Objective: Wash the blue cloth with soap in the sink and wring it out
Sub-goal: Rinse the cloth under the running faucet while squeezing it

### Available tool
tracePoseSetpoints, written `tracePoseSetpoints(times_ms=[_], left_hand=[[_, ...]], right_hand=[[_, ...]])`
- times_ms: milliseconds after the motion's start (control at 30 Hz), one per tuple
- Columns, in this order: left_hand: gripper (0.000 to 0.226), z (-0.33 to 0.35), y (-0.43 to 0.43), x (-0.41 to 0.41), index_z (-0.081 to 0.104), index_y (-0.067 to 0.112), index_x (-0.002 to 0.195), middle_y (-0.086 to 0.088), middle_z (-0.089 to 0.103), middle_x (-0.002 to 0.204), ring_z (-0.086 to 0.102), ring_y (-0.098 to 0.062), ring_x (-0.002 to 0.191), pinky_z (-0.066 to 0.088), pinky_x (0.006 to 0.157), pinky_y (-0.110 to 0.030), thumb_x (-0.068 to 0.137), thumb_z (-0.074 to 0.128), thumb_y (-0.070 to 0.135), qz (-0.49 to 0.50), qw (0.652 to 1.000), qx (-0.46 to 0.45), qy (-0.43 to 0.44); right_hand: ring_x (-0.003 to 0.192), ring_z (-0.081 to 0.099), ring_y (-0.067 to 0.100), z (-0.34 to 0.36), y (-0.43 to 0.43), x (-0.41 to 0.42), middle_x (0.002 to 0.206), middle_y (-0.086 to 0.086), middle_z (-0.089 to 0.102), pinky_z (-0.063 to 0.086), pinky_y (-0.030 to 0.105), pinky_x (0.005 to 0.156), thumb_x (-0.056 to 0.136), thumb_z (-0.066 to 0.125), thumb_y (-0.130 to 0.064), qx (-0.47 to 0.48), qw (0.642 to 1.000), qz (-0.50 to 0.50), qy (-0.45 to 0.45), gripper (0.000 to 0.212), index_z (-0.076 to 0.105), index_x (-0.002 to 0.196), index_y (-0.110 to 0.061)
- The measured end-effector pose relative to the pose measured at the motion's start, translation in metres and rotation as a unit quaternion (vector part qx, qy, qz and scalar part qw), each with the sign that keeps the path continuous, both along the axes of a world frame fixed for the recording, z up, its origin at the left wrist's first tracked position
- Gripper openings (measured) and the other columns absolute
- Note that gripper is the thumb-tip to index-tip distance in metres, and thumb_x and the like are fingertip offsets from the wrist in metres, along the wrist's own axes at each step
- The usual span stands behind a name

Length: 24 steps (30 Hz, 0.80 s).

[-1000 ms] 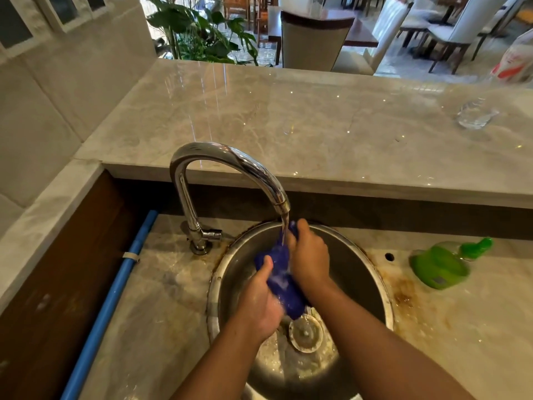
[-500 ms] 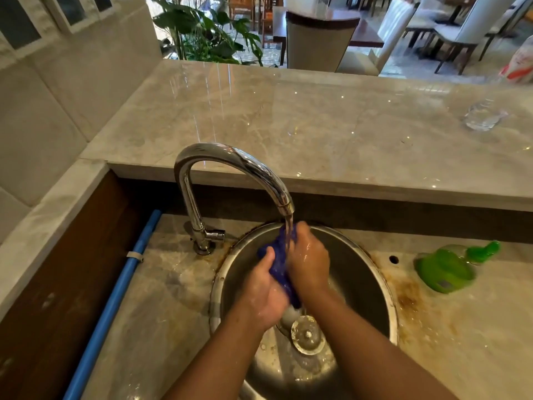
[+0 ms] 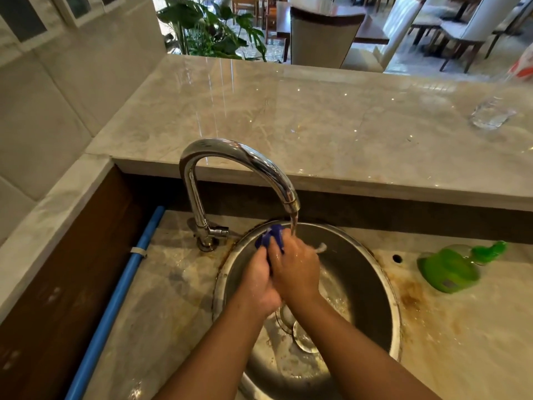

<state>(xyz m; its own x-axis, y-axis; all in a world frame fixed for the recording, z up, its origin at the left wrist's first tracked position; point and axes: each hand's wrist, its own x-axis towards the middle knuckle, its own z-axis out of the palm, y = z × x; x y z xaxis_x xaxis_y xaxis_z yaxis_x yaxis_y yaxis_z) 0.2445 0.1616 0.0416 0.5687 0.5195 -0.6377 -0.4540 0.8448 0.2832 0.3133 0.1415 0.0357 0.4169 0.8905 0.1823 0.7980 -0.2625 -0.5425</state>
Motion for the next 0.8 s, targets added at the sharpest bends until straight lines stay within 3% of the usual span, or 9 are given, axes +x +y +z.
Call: tracePoseSetpoints(times_ms=[100, 200, 300, 400, 433, 500, 600, 700, 800], left_hand=[[0.047, -0.004, -0.013, -0.004, 0.06, 0.006, 0.132, -0.022, 0.07, 0.123, 0.064, -0.035, 0.116, 0.051, 0.09, -0.046, 0.103, 0.044, 0.04, -0.011, 1.0, 0.007, 0.012], [0.047, -0.015, -0.014, -0.01, 0.055, 0.007, 0.138, -0.022, 0.067, 0.128, 0.063, -0.037, 0.119, 0.051, 0.094, -0.05, 0.101, 0.05, 0.034, -0.017, 0.999, 0.031, 0.039], [0.051, -0.02, -0.005, -0.013, 0.05, 0.011, 0.143, -0.02, 0.062, 0.136, 0.059, -0.037, 0.124, 0.047, 0.099, -0.053, 0.101, 0.048, 0.041, -0.029, 0.998, 0.025, 0.046], [0.05, -0.019, 0.006, -0.013, 0.058, 0.011, 0.136, -0.019, 0.068, 0.128, 0.062, -0.035, 0.118, 0.05, 0.09, -0.048, 0.102, 0.043, 0.045, -0.016, 0.999, 0.007, 0.037], [0.049, -0.018, 0.009, -0.012, 0.064, 0.011, 0.13, -0.018, 0.071, 0.123, 0.064, -0.034, 0.116, 0.051, 0.09, -0.046, 0.101, 0.045, 0.045, -0.017, 0.999, 0.003, 0.033], [0.048, -0.013, 0.011, -0.008, 0.071, 0.01, 0.122, -0.015, 0.072, 0.123, 0.064, -0.03, 0.118, 0.049, 0.102, -0.044, 0.1, 0.048, 0.045, -0.027, 0.999, 0.005, 0.023], [0.054, -0.012, 0.001, -0.002, 0.061, 0.009, 0.135, -0.017, 0.068, 0.129, 0.062, -0.03, 0.123, 0.046, 0.106, -0.043, 0.102, 0.042, 0.046, -0.004, 1.0, 0.009, -0.015], [0.05, -0.012, -0.013, -0.004, 0.058, 0.01, 0.134, -0.02, 0.068, 0.128, 0.062, -0.033, 0.122, 0.048, 0.099, -0.045, 0.104, 0.037, 0.044, -0.011, 0.999, 0.034, -0.008], [0.041, -0.013, -0.019, -0.006, 0.058, 0.014, 0.13, -0.017, 0.067, 0.129, 0.062, -0.032, 0.12, 0.047, 0.103, -0.049, 0.103, 0.042, 0.04, -0.044, 0.996, 0.07, 0.026]], right_hand=[[0.081, 0.067, 0.027, -0.005, 0.016, 0.031, 0.089, 0.007, 0.068, 0.055, 0.042, 0.07, 0.099, 0.037, -0.039, -0.043, 0.995, -0.065, 0.058, 0.033, 0.06, 0.103, -0.015], [0.081, 0.065, 0.023, -0.012, 0.016, 0.046, 0.087, 0.004, 0.065, 0.056, 0.049, 0.075, 0.102, 0.045, -0.03, -0.041, 0.986, -0.077, 0.145, 0.019, 0.057, 0.098, -0.016], [0.078, 0.063, 0.016, -0.009, 0.003, 0.041, 0.084, 0.0, 0.063, 0.056, 0.047, 0.077, 0.103, 0.047, -0.027, 0.006, 0.97, -0.08, 0.229, 0.017, 0.057, 0.095, -0.016], [0.075, 0.065, 0.014, 0.002, -0.013, 0.021, 0.084, -0.001, 0.067, 0.055, 0.037, 0.07, 0.103, 0.049, -0.025, 0.058, 0.96, -0.015, 0.274, 0.013, 0.058, 0.098, -0.017], [0.076, 0.065, 0.011, 0.004, -0.016, 0.012, 0.087, -0.003, 0.068, 0.054, 0.033, 0.068, 0.102, 0.049, -0.026, 0.065, 0.964, 0.021, 0.257, 0.013, 0.059, 0.1, -0.018], [0.076, 0.064, 0.012, 0.003, -0.016, -0.002, 0.091, -0.005, 0.068, 0.049, 0.029, 0.063, 0.099, 0.044, -0.037, 0.051, 0.987, 0.068, 0.139, 0.023, 0.059, 0.104, -0.02], [0.072, 0.064, 0.019, -0.008, -0.003, 0.003, 0.091, -0.001, 0.067, 0.044, 0.028, 0.054, 0.096, 0.037, -0.043, 0.038, 0.997, 0.051, -0.042, 0.03, 0.056, 0.102, -0.021], [0.084, 0.067, 0.024, -0.009, 0.012, 0.027, 0.098, 0.002, 0.067, 0.053, 0.037, 0.068, 0.101, 0.045, -0.032, 0.021, 0.999, -0.016, 0.023, 0.021, 0.059, 0.109, -0.018], [0.088, 0.065, 0.021, -0.019, 0.017, 0.05, 0.095, -0.003, 0.063, 0.049, 0.034, 0.071, 0.103, 0.044, -0.029, -0.032, 0.993, -0.051, 0.106, 0.015, 0.056, 0.107, -0.021]])
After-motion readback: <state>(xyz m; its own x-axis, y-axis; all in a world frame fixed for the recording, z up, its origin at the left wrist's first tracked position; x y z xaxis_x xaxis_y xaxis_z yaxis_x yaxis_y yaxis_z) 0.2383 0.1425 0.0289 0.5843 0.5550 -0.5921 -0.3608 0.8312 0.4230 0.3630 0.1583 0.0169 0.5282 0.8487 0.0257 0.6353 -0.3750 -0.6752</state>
